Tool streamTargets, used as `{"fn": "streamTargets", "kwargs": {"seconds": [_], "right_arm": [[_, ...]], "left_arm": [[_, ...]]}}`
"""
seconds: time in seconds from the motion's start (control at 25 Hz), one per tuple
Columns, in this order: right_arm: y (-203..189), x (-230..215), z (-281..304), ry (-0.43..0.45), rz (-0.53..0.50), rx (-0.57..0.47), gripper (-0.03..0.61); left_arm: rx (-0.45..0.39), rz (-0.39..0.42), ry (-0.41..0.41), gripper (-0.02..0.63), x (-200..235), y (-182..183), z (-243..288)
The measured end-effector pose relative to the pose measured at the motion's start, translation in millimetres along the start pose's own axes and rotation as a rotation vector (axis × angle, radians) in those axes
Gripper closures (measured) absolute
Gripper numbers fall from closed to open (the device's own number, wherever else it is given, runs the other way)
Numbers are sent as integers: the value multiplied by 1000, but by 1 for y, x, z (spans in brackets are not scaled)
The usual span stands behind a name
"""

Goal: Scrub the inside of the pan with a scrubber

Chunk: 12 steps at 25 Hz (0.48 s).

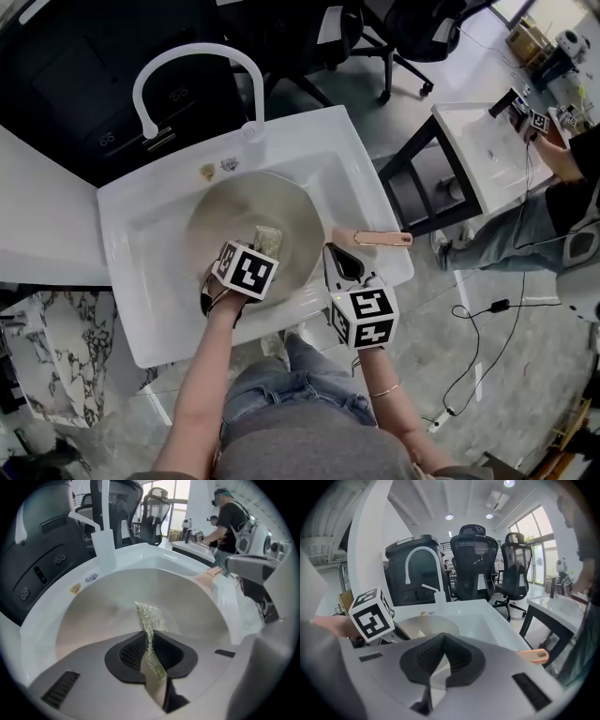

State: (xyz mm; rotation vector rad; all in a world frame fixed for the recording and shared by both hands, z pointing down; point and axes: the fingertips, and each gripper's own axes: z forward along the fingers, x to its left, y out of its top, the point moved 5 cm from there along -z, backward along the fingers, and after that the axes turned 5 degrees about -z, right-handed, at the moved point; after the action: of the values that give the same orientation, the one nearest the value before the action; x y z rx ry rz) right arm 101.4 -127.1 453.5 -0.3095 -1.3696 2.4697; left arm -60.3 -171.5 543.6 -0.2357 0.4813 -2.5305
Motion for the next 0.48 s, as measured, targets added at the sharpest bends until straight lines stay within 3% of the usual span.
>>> {"fn": "streamTargets", "kwargs": {"seconds": [0.48], "right_arm": [[15,19,23,92,-53,1,568]], "left_arm": [[58,27,217,551,52,-22,-18]]}}
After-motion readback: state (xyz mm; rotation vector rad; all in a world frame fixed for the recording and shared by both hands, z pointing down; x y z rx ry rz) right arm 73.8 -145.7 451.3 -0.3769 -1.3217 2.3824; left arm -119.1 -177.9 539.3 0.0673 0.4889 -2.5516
